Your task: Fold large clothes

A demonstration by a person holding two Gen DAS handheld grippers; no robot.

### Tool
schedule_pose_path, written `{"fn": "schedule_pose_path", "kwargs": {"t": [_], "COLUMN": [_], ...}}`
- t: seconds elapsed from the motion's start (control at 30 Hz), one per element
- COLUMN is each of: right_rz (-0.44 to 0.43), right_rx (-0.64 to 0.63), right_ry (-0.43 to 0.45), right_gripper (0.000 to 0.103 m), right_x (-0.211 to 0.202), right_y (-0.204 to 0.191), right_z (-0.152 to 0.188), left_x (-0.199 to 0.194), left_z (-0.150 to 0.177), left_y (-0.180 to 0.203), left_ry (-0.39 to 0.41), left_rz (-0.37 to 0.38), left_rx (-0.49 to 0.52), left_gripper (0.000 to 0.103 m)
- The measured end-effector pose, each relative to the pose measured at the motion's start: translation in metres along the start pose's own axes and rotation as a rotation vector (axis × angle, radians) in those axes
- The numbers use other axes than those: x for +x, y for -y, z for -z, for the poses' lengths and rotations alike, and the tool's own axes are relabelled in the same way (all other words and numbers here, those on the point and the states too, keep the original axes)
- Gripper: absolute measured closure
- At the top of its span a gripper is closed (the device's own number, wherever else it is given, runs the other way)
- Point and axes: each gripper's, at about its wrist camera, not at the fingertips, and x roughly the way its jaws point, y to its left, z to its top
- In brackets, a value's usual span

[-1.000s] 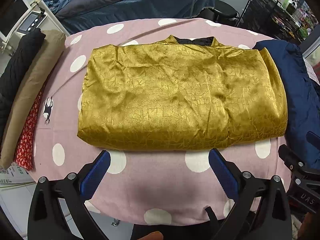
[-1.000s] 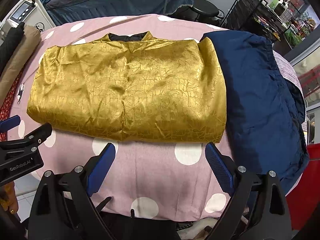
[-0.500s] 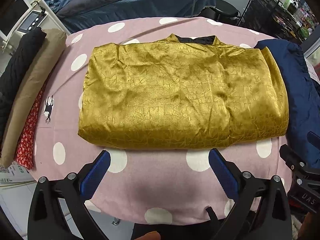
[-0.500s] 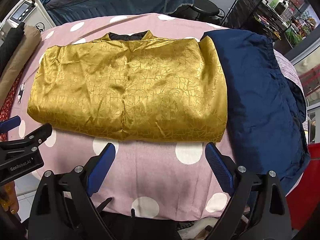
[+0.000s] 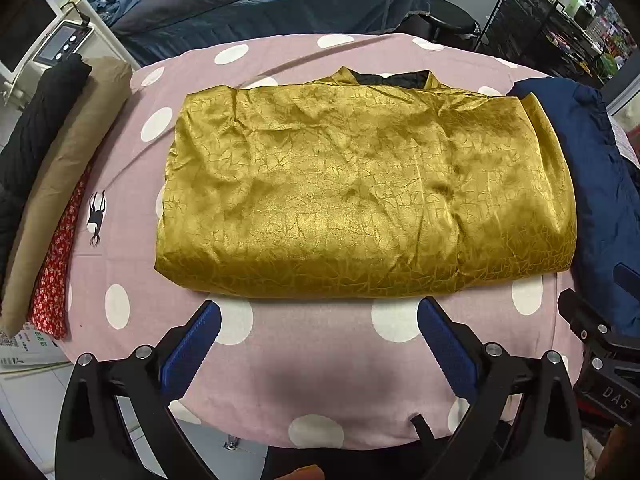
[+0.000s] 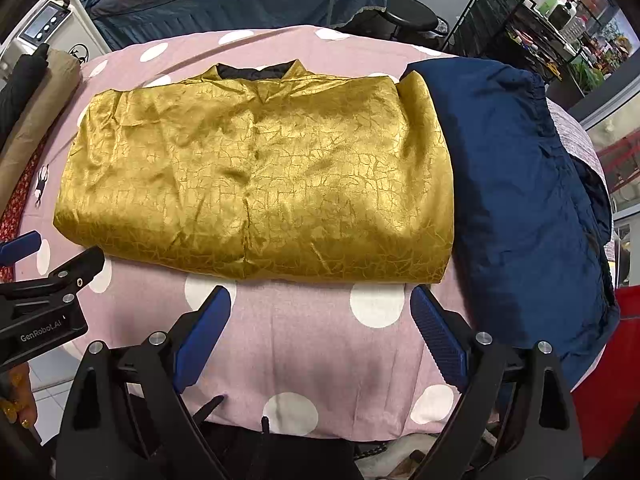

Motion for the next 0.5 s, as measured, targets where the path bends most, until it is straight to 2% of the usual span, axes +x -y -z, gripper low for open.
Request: {"fn": "schedule_pose_path", "kwargs": {"t": [0.5], "right_rz": [-0.001], "right_rx": [0.001], "right_ry": [-0.003], "right_gripper": [0.013], "right_x": [0.0013], "right_y": [-0.0002], "right_z": [0.0006], "left_x": [0.0019], "left_z": [0.0001], "left_y": [0.0002], "left_ry": [-0.009], "left_rz": [0.003], "left_rx": [0.002], "left_gripper": [0.007]}}
